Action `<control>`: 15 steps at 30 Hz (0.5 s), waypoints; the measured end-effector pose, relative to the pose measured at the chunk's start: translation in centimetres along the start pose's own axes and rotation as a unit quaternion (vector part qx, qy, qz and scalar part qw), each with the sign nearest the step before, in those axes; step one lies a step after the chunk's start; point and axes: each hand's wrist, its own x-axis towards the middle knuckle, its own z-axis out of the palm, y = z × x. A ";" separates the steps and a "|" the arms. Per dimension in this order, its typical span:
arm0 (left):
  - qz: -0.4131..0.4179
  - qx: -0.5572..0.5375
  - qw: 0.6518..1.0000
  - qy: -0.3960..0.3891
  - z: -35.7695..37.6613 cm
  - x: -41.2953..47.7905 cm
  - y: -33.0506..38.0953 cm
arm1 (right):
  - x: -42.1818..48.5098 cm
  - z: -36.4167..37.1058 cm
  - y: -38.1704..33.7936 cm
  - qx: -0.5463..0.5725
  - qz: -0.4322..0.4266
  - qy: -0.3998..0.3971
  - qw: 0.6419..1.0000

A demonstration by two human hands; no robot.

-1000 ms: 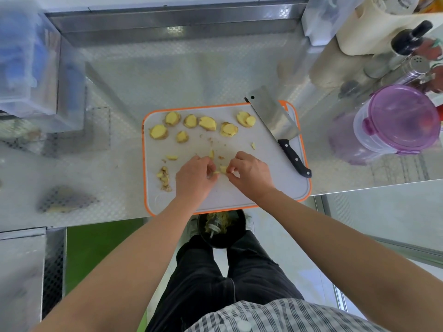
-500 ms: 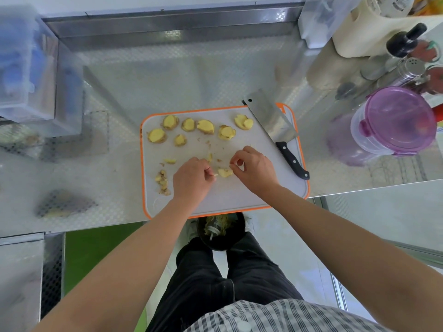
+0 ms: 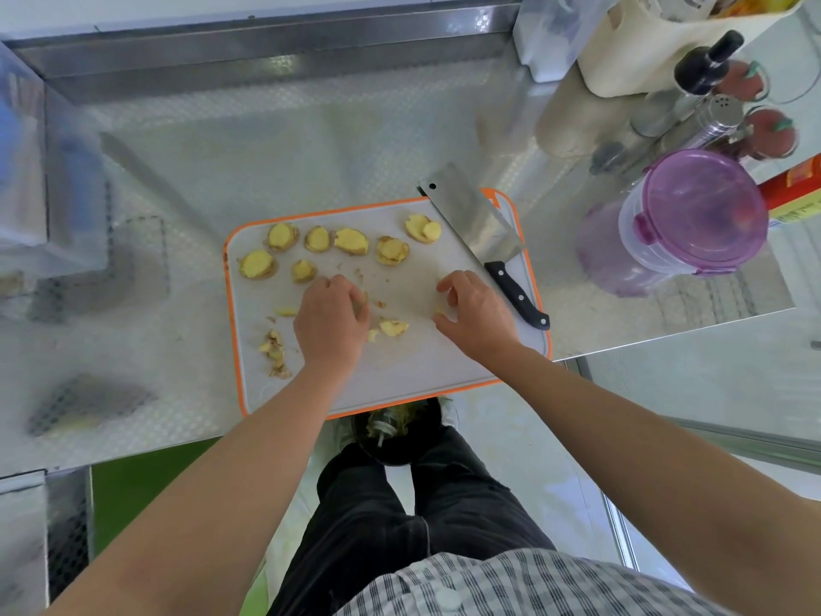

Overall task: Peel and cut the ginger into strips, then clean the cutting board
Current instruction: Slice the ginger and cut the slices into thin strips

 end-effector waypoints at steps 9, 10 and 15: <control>-0.004 -0.040 0.999 -0.026 -0.2 0.4 -0.3 | 0.1 0.0 0.2 0.026 -0.015 0.005 1.000; 0.002 -0.047 0.999 -0.025 -0.3 0.4 -0.3 | 0.1 0.0 0.2 0.029 -0.015 0.006 0.999; 0.043 -0.140 0.988 -0.047 -1.4 -0.1 -1.1 | 0.1 -0.3 -1.1 0.107 -0.040 0.027 0.993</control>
